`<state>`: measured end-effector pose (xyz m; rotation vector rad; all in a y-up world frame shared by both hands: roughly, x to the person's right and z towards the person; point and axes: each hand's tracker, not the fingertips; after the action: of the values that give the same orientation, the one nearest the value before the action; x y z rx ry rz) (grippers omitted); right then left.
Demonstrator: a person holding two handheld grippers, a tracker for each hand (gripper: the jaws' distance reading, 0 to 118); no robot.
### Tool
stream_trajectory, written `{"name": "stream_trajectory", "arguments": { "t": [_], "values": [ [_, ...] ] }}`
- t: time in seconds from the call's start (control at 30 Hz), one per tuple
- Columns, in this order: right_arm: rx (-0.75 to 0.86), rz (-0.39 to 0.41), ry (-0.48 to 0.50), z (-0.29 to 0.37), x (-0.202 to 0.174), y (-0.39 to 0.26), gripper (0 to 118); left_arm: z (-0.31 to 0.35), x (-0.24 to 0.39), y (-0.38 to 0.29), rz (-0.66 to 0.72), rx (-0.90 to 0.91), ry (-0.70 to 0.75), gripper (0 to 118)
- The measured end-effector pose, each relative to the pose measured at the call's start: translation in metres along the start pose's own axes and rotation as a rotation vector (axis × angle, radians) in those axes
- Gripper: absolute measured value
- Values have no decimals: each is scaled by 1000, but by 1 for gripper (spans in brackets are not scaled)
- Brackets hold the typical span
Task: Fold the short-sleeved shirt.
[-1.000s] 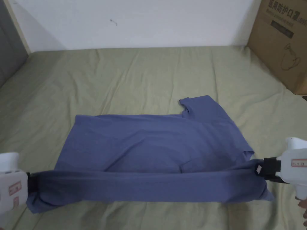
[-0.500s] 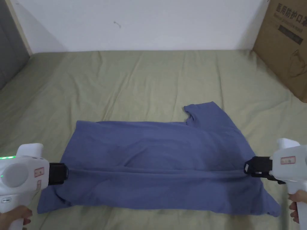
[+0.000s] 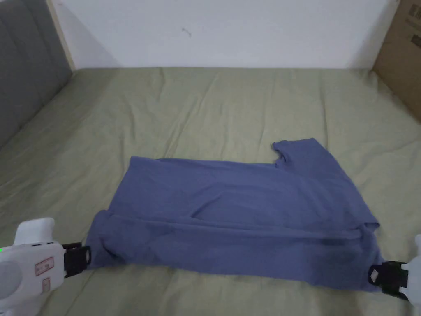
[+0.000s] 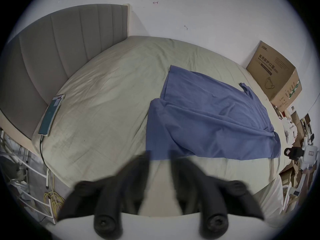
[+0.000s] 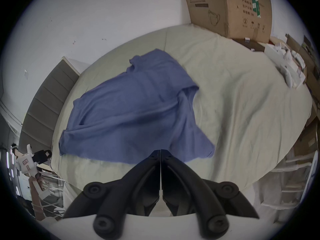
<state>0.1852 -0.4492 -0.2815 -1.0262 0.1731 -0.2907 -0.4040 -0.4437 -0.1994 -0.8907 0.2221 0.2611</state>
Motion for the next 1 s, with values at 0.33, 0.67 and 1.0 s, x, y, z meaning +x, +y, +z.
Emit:
{"name": "stream_trajectory", "arguments": {
  "t": [0.33, 0.67, 1.0],
  "values": [
    [-35, -36, -7, -6, 13, -11, 4, -70, 5, -18, 8, -107, 16, 3],
    [-64, 2, 0, -44, 25, 33, 77, -47, 1, -4, -29, -90, -17, 3],
    [-162, 111, -98, -60, 10, 31, 8, -26, 2, 0, -82, -98, -34, 3]
  ]
}}
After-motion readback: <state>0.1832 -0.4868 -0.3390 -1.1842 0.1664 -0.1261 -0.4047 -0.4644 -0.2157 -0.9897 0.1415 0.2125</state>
